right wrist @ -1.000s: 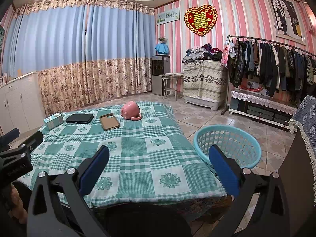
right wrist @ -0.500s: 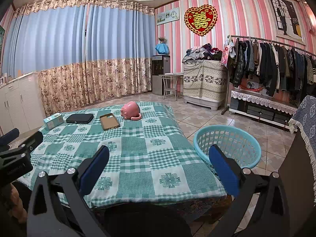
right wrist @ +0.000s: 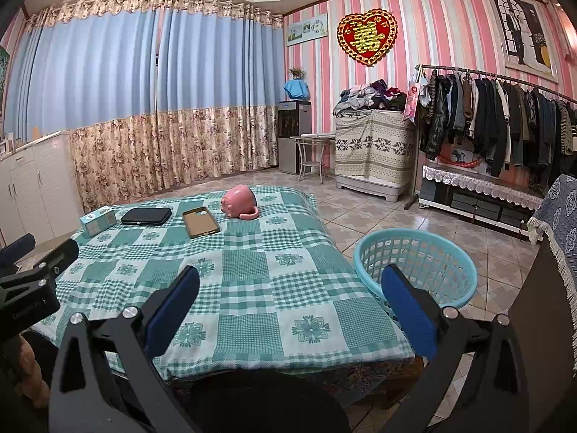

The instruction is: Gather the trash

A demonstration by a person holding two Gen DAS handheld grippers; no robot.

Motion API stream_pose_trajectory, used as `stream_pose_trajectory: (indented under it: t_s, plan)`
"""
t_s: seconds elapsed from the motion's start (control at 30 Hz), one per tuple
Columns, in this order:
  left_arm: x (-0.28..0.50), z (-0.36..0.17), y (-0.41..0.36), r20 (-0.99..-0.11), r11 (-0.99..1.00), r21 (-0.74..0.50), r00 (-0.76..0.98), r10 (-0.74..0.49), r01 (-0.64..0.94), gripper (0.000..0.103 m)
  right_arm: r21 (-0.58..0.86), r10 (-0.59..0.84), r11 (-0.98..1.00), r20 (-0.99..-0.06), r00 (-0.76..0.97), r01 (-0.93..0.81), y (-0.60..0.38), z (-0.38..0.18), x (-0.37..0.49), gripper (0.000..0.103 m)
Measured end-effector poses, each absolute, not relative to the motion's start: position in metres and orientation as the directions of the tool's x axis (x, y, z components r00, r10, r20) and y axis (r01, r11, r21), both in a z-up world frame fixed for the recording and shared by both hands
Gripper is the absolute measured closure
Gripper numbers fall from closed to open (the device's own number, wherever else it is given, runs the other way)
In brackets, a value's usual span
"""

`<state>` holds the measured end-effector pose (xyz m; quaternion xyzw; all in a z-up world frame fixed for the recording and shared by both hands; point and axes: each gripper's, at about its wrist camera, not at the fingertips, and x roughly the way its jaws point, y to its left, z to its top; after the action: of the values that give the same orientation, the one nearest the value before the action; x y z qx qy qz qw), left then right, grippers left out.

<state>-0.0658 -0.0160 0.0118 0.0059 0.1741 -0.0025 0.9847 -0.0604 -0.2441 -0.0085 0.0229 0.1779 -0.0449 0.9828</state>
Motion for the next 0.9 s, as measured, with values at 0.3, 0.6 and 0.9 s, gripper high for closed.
stream_pose_trajectory:
  t_s: [0.3, 0.6, 0.9]
  plan:
    - [-0.0663, 0.0109, -0.0157, -0.344, 1.0, 0.01, 0.939, -0.003, 0.007, 0.005, 0.029, -0.079, 0.995, -0.351, 0.933, 0.095, -0.2443, -0.0079, -0.0605, 0.004]
    - [-0.066, 0.0108, -0.0156, -0.342, 1.0, 0.01, 0.94, -0.003, 0.007, 0.005, 0.029, -0.079, 0.995, -0.351, 0.933, 0.095, -0.2434, -0.0084, -0.0606, 0.004]
    - [-0.0667, 0.0103, -0.0147, -0.341, 1.0, 0.01, 0.94, -0.002, 0.006, 0.005, 0.029, -0.079, 0.995, -0.35, 0.933, 0.095, -0.2437, -0.0075, -0.0603, 0.004]
